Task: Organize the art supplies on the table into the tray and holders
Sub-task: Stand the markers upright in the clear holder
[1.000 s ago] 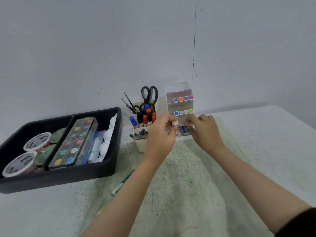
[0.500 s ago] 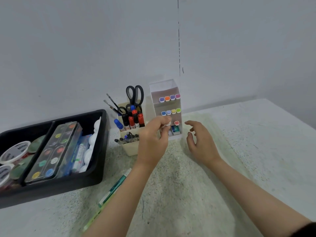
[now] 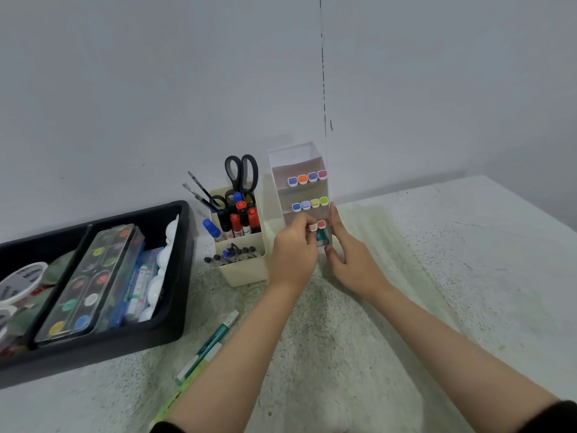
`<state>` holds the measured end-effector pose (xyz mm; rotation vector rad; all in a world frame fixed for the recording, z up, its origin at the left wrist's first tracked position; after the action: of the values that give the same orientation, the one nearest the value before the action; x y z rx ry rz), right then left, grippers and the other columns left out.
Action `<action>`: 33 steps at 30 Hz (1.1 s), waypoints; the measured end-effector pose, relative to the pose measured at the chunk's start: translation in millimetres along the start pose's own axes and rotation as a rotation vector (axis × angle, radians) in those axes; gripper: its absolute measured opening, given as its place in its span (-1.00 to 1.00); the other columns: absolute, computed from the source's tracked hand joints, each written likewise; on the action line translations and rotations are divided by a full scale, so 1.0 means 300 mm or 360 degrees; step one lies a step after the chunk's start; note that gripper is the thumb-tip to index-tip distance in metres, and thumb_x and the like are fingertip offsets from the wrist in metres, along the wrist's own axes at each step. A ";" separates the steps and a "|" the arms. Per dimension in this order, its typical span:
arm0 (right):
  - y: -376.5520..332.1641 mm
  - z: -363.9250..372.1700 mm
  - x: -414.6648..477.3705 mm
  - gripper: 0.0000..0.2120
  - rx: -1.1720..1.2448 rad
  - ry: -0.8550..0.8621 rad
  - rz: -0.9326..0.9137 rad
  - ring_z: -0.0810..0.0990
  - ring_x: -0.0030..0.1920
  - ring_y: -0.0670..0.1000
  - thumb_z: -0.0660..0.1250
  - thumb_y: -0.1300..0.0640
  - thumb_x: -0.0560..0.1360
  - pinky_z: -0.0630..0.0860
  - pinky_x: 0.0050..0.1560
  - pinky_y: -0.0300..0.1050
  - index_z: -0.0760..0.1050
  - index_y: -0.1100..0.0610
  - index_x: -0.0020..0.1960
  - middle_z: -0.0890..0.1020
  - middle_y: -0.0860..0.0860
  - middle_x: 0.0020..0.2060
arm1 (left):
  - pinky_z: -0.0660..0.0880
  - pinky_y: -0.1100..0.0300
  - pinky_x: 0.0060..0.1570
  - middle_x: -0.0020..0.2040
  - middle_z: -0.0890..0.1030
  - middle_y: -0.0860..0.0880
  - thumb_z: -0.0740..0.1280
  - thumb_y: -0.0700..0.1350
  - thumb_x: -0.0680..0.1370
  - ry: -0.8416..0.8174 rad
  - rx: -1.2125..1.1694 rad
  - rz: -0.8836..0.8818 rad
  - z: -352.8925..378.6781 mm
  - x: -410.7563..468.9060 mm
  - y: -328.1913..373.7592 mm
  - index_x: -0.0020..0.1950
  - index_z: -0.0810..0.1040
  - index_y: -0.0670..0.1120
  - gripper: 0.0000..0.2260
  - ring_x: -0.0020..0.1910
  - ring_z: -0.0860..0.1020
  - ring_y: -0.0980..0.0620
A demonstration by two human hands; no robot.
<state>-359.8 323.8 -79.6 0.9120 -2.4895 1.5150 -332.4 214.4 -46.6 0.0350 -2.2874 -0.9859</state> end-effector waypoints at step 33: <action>0.007 -0.014 -0.114 -0.50 -0.0494 0.0347 0.0171 0.52 0.01 0.03 0.21 0.29 0.48 0.41 0.02 -0.12 0.27 0.19 0.41 0.54 0.06 0.08 | 0.21 0.43 0.33 0.26 0.51 -0.02 0.24 -0.37 0.52 -0.0210 0.0229 0.0150 -0.056 -0.146 0.011 0.32 0.46 -0.14 -0.62 0.28 0.40 0.12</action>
<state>-333.8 343.0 -91.8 0.5413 -2.5452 1.1343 -287.5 217.5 -59.8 -0.0793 -2.4530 -0.7956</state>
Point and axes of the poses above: each hand's wrist, its own x-axis towards the middle knuckle, its own z-axis out of the palm, y = z × x, the point moved 6 cm from there along x, towards the middle knuckle
